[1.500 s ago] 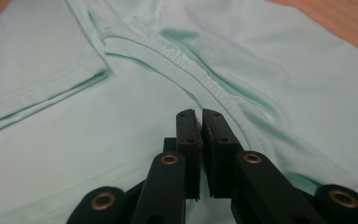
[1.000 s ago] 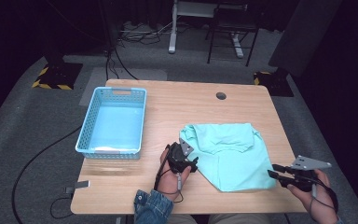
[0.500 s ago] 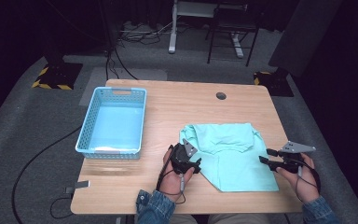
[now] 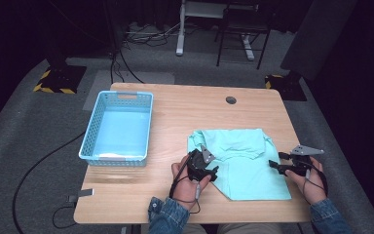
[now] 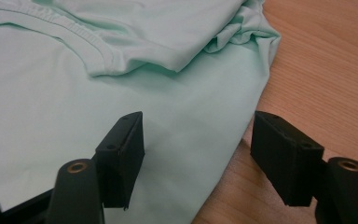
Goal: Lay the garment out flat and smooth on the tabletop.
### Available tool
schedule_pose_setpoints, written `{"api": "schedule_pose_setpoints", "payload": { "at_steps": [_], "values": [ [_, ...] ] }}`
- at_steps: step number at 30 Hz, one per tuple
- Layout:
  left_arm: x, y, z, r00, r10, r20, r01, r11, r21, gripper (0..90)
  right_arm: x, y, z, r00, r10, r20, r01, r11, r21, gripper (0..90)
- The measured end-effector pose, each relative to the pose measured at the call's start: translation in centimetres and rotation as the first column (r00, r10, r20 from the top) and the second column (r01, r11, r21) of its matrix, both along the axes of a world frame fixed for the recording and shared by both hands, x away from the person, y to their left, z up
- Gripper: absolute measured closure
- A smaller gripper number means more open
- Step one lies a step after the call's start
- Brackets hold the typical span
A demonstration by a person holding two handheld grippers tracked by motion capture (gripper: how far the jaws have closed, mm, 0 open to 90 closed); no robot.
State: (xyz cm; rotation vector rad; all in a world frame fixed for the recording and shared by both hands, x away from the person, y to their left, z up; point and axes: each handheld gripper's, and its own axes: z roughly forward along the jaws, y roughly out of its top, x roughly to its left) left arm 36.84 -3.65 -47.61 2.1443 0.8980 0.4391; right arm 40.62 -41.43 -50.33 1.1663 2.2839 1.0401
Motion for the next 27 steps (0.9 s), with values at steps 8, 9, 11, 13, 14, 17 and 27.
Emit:
{"api": "schedule_pose_setpoints", "payload": {
  "at_steps": [8,9,11,13,14,17,27],
  "values": [
    [-0.3,-1.7,0.9,0.9996,-0.023,0.016,0.023,0.9997,0.010,32.8,-1.3,0.1,0.0,0.9979,-0.064,0.000,0.064,0.9979,-0.001,35.4],
    [-0.4,-1.9,0.9,0.9995,-0.025,0.020,0.024,0.9995,0.018,32.8,-1.4,0.1,0.0,0.9974,-0.072,-0.001,0.072,0.9974,-0.001,35.4],
    [-0.4,-2.3,0.9,0.9992,-0.033,0.024,0.032,0.9993,0.018,32.9,-1.6,0.2,0.0,0.9963,-0.086,-0.002,0.086,0.9963,0.000,35.4],
    [-0.5,-2.7,0.9,0.9985,-0.049,0.023,0.048,0.9985,0.025,33.6,-1.7,0.2,0.0,0.9962,-0.087,-0.002,0.087,0.9962,0.000,35.5],
    [-0.4,-2.9,0.9,0.9984,-0.053,0.022,0.052,0.9982,0.030,34.2,-1.7,0.2,0.0,0.9962,-0.087,-0.002,0.087,0.9962,0.001,35.5],
    [-0.3,-3.4,0.8,0.9977,-0.065,0.021,0.064,0.9975,0.028,37.1,-1.7,0.2,0.0,0.9961,-0.088,-0.001,0.088,0.9961,0.001,35.5],
    [0.5,-6.2,0.1,0.9921,-0.126,0.004,0.125,0.9889,0.081,43.7,-1.7,0.2,0.0,0.9966,-0.082,0.002,0.082,0.9966,0.002,37.4]
  ]
}}
